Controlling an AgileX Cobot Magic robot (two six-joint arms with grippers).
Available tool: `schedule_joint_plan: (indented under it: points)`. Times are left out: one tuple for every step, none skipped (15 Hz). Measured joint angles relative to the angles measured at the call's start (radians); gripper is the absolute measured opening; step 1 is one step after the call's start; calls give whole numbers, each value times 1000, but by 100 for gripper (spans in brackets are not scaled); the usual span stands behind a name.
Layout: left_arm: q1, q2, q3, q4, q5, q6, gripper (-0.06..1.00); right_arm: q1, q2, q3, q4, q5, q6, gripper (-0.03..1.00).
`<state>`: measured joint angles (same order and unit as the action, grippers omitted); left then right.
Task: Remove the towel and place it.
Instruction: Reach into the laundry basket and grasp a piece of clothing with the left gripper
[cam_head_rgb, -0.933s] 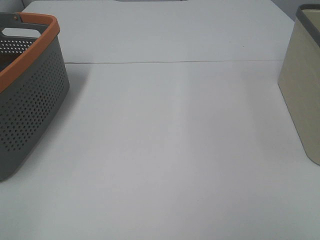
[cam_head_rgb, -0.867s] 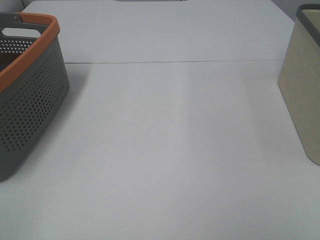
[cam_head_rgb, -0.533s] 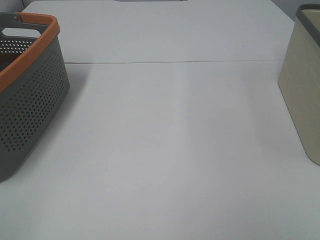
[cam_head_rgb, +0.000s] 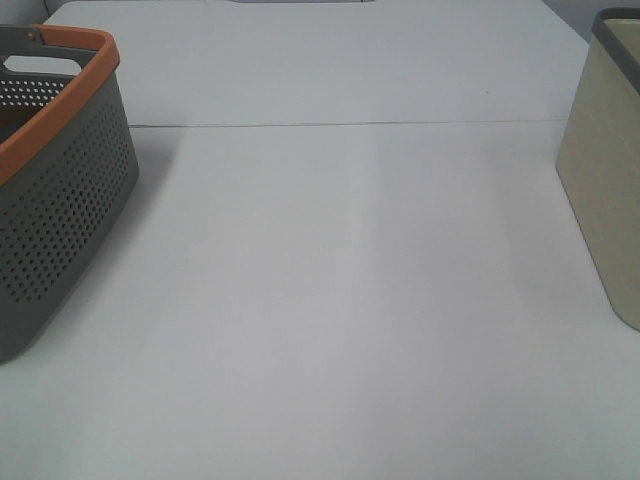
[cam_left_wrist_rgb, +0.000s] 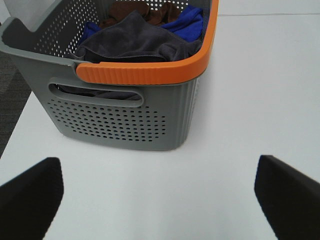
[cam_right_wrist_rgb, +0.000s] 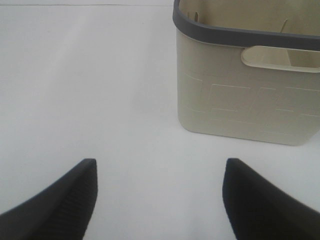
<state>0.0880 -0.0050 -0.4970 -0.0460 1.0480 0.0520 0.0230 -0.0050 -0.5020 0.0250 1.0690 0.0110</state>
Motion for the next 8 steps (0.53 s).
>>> schedule_joint_plan:
  points:
    - [0,0,0,0,0,0,98,0,0,0,0,0,0,63]
    - [0,0,0,0,0,0,98,0,0,0,0,0,0,63]
    - [0,0,0,0,0,0,98,0,0,0,0,0,0,63]
    - [0,0,0,0,0,0,98,0,0,0,-1,0,0,63]
    - [0,0,0,0,0,0,98,0,0,0,0,0,0,63]
    - [0,0,0,0,0,0,98,0,0,0,0,0,0,63]
    - [0,0,0,0,0,0,98,0,0,0,0,0,0,63]
    - [0,0,0,0,0,0,98,0,0,0,0,0,0,63]
